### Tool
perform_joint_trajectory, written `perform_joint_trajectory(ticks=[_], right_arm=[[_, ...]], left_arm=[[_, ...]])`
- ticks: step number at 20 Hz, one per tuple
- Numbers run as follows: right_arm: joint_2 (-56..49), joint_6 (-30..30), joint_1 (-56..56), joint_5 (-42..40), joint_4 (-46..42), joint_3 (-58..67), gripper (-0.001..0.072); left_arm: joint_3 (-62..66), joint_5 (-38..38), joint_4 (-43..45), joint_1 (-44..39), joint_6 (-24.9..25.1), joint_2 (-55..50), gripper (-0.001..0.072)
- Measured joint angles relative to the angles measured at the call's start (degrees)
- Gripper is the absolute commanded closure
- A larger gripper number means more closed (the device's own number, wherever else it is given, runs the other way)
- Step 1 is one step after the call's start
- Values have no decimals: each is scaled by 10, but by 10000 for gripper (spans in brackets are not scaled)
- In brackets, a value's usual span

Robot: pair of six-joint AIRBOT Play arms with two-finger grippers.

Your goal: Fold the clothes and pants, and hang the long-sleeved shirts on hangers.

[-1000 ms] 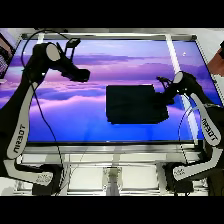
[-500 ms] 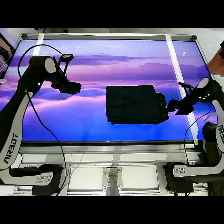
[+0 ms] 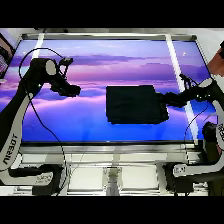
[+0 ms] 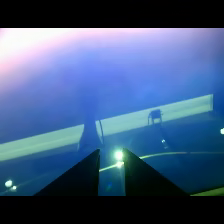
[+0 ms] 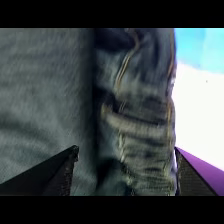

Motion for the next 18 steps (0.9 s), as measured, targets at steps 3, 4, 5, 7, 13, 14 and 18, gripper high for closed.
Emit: perform_joint_trajectory(ticks=[3,4,5,7,13,14,18], right_arm=[[-30,-2,22,-18,13,0,24],[-38,-5,35,-20,17,0,28],[-45,-9,51,-20,22,0,39],[-54,-18,85,-16,28,0,184],[-60,-4,135,-11,7,0,676],[-57,9,129,-6,-9,0,676],[-29,71,50,30,-128,0,675]], left_arm=[[0,-1,0,0,0,0,543],[0,-1,0,0,0,0,543],[0,-2,0,0,0,0,543],[0,-2,0,0,0,0,543],[0,-3,0,0,0,0,543],[0,-3,0,0,0,0,543],[0,-3,0,0,0,0,543]])
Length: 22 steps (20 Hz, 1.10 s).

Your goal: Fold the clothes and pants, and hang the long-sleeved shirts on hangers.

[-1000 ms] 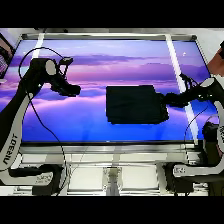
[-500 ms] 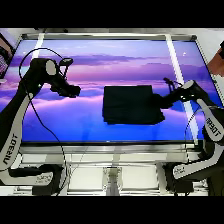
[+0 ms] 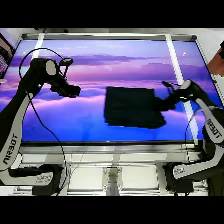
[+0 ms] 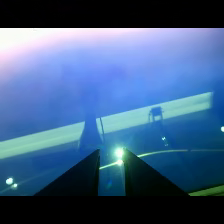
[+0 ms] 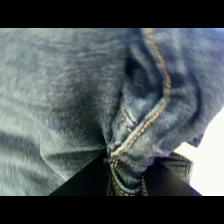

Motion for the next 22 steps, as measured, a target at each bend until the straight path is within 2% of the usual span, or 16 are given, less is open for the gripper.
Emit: perform_joint_trajectory(ticks=[3,4,5,7,8,9,12,15,16,18,19,22], right_arm=[[37,41,-98,29,-97,0,675],[50,50,-138,38,-121,0,654],[63,57,-176,47,-134,0,576],[89,64,-248,58,-147,0,249],[104,66,-281,59,-149,0,123],[119,68,-309,60,-147,0,74],[174,69,-356,46,-118,0,70],[236,70,-363,27,-59,-1,93],[259,70,-355,26,-34,-3,223],[303,65,-316,21,21,-15,549],[325,62,-286,21,40,-24,668],[382,52,-153,19,75,-79,675]], left_arm=[[0,0,0,0,0,0,543],[0,0,0,0,0,0,543],[0,0,0,0,0,0,543],[0,0,0,0,0,0,543],[0,0,0,0,0,0,543],[0,0,0,0,0,0,543],[0,0,0,0,0,0,543],[0,0,0,0,0,0,543],[0,0,0,0,0,0,543],[0,0,0,0,0,0,543],[0,0,0,0,0,0,543],[0,0,0,0,0,0,543]])
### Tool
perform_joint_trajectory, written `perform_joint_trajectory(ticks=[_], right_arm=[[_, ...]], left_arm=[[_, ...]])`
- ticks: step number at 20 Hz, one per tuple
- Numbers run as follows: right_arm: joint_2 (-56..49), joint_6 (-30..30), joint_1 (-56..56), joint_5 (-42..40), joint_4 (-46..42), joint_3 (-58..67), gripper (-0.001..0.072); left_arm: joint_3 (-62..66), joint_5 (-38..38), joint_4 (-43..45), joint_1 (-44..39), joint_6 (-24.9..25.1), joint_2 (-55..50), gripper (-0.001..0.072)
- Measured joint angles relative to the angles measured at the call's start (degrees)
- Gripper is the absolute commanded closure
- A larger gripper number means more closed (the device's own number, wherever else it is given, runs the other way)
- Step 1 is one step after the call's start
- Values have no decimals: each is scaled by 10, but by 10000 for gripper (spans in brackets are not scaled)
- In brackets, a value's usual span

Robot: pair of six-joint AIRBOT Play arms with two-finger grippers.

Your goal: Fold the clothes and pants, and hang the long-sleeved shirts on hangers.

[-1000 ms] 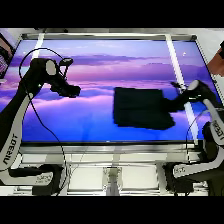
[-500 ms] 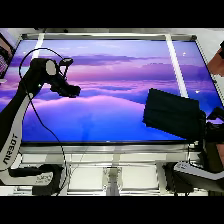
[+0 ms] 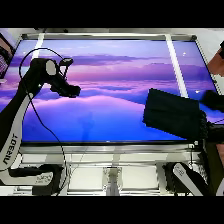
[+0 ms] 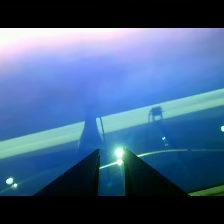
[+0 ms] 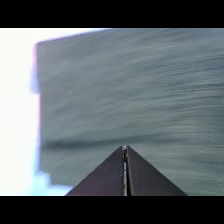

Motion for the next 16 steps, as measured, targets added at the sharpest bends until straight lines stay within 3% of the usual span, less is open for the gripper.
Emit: perform_joint_trajectory(ticks=[4,8,13,16], right_arm=[[31,3,209,-22,6,-106,675],[39,74,372,-59,-64,-189,675],[42,192,445,-21,-170,-219,675],[42,230,456,9,-199,-224,675]], left_arm=[[0,0,0,0,0,0,543],[0,0,0,0,0,0,543],[0,0,0,0,0,0,543],[0,0,0,0,0,0,543]])
